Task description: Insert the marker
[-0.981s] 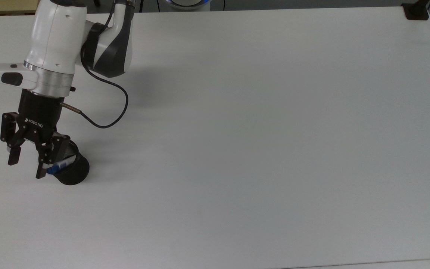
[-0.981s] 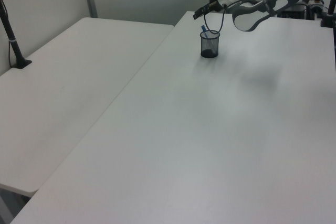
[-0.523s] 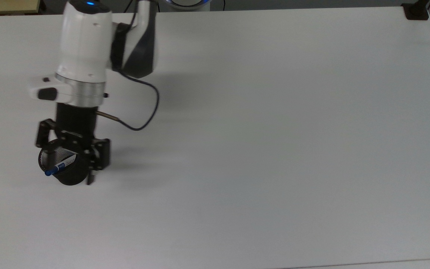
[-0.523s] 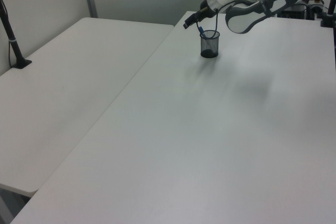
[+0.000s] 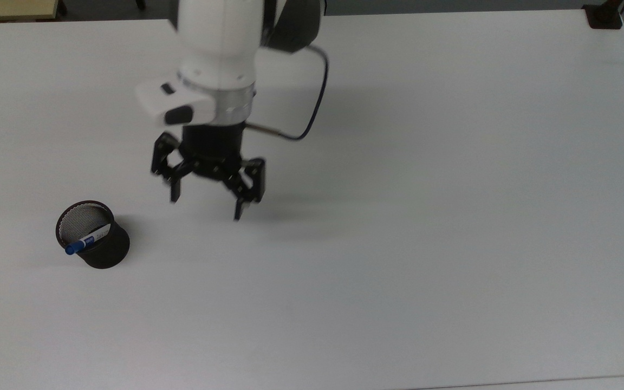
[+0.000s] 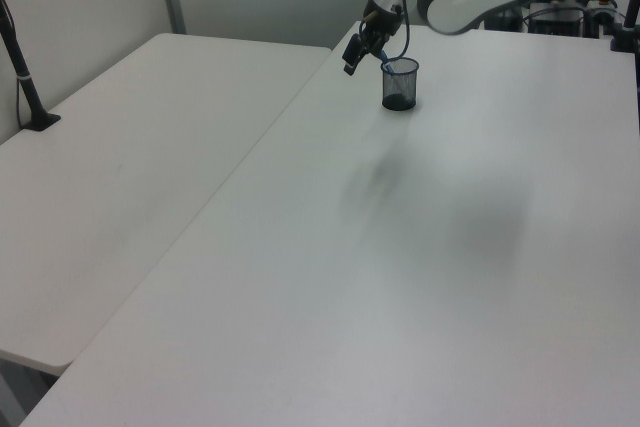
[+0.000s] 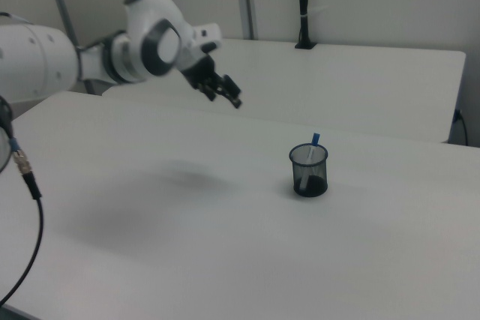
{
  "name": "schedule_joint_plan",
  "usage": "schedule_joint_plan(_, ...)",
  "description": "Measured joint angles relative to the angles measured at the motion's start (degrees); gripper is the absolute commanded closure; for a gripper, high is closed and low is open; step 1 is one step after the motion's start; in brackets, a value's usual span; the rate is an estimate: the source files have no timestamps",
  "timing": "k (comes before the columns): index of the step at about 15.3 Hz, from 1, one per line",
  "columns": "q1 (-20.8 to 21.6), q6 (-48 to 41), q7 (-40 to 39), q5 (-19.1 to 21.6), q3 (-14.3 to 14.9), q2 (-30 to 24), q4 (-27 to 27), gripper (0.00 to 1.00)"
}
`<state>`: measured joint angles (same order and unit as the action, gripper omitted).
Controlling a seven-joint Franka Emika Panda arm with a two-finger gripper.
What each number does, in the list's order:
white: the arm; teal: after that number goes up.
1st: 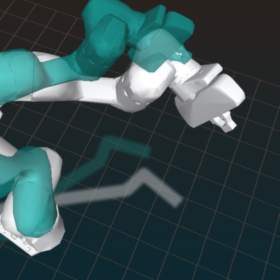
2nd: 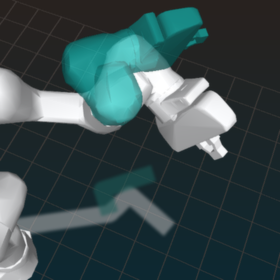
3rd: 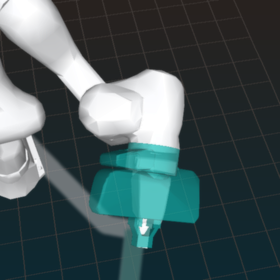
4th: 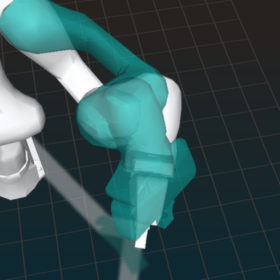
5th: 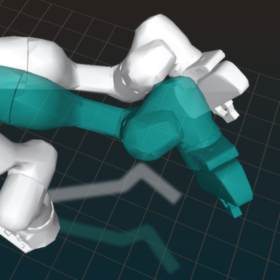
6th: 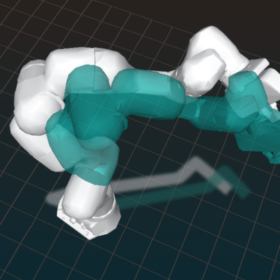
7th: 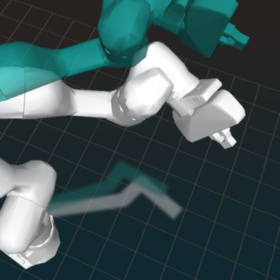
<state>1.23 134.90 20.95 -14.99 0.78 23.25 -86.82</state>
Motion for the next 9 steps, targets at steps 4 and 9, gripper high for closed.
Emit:
schedule_joint_plan(4,0.5,-15.6,-0.6,1.3,-3.8,-6.2,-0.2,0.0)
schedule_joint_plan(9,0.5,-33.7,-12.3,8.0,-5.1,-12.1,-0.5,0.0)
